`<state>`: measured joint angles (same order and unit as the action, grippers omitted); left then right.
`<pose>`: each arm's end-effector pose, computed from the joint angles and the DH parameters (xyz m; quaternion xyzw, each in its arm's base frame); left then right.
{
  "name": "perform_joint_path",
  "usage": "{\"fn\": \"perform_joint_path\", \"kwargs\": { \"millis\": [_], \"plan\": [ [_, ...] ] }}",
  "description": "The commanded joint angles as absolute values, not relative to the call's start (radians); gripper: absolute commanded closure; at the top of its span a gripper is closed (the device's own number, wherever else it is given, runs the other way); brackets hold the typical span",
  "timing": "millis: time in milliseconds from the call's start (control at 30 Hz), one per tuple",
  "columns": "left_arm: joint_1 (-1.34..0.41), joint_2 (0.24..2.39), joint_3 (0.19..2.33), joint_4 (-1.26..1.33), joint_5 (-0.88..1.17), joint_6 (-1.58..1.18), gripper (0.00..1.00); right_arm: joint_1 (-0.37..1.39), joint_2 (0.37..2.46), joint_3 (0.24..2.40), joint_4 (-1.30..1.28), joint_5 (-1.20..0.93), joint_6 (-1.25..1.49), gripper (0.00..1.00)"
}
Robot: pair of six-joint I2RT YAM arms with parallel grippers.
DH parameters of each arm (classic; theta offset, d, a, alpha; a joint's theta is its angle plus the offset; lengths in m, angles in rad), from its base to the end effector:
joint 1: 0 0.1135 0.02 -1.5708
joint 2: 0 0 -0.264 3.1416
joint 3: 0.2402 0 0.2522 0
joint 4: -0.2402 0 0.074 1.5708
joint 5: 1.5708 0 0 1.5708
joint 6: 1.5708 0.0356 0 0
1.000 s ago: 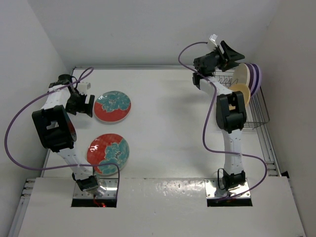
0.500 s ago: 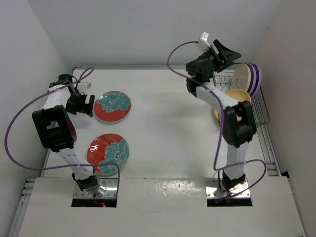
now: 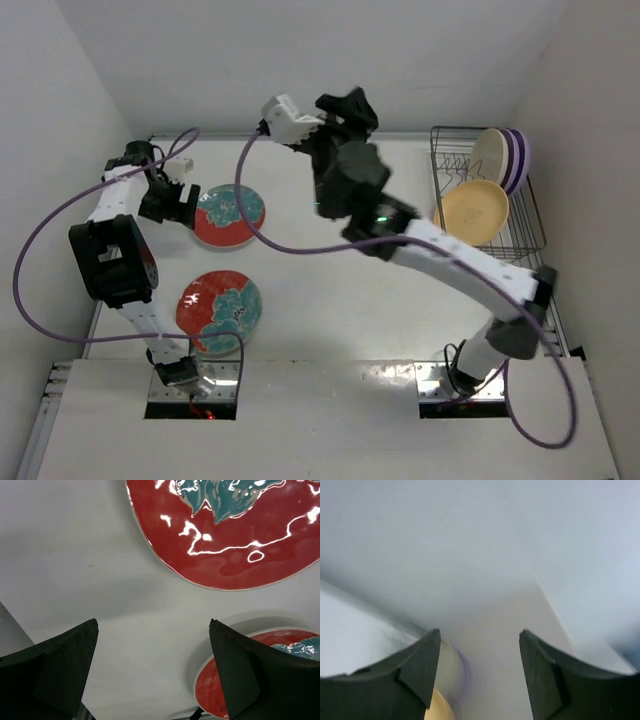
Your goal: Load the plates into the dish rack
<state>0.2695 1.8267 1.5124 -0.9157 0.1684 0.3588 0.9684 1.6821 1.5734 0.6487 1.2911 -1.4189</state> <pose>0.3629 0.0940 0.2474 0.0581 0.9804 -0.0266 0.1863 0.2385 0.2865 0.4520 -0.1732 0.6317 -0.4443 0.6112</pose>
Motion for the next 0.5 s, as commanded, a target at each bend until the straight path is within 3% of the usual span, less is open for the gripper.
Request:
{"fn": "perform_joint_path", "kwargs": {
  "millis": [0,33,100,133,167,200,300,333,367,400,467],
  "plan": [
    [0.265,1.763,1.517,-0.923,0.199,0.371,0.03,0.815,1.410,1.818,-0.624,0.419,-0.086,0.36],
    [0.265,1.752,1.517,-0.923,0.199,0.371,0.03,0.763,1.347,1.765,-0.583,0.226,0.045,0.36],
    [0.256,1.724,1.517,-0.923,0.209,0.371,0.03,0.650,1.275,1.675,-0.447,0.114,0.077,0.30],
    [0.256,1.724,1.517,-0.923,0.209,0.380,0.03,0.620,1.293,1.710,-0.528,0.054,0.093,0.30],
    [0.244,1.712,1.508,-0.923,0.209,0.380,0.03,0.580,1.317,1.750,-0.593,-0.156,0.132,0.30],
    [0.244,1.698,1.508,-0.933,0.198,0.380,0.02,0.569,1.401,1.866,-0.712,-0.205,0.149,0.29],
    [0.235,1.689,1.488,-0.933,0.198,0.380,0.02,0.448,1.486,1.913,-0.963,-0.374,0.242,0.23],
    [0.235,1.689,1.479,-0.933,0.198,0.380,0.02,0.319,1.479,1.846,-0.953,-0.604,0.337,0.22],
    [0.235,1.689,1.479,-0.933,0.198,0.380,0.02,0.269,1.430,1.738,-0.808,-0.676,0.386,0.19],
    [0.235,1.689,1.470,-0.933,0.198,0.390,0.02,0.224,1.407,1.676,-0.748,-0.769,0.491,0.11],
    [0.235,1.689,1.470,-0.933,0.198,0.390,0.02,0.072,1.343,1.499,-0.687,-0.691,0.600,0.04]
  ]
}}
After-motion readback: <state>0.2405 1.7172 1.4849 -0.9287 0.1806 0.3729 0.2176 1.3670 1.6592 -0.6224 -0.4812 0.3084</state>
